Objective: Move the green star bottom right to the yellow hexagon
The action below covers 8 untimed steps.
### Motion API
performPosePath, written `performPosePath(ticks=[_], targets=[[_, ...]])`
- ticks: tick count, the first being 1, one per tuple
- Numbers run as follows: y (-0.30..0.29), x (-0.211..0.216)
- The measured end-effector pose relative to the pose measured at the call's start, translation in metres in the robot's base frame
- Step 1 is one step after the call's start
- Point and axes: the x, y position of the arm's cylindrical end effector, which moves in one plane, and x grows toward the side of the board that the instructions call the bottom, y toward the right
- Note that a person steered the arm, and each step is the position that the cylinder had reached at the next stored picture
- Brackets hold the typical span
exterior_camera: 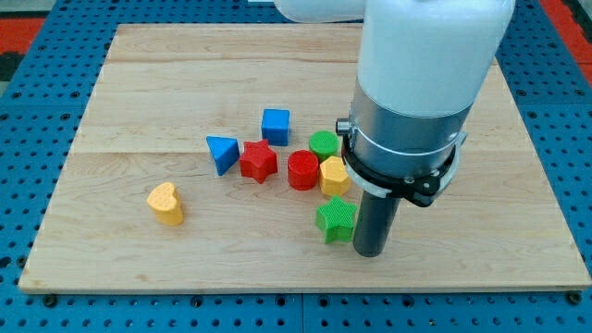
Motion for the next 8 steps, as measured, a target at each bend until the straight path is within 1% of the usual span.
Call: performPosePath(ticks=[2, 3, 7, 8], targets=[[-0.005, -0.003], [-0.016, -0.016], [-0.021, -0.015], [-0.021, -0.006]])
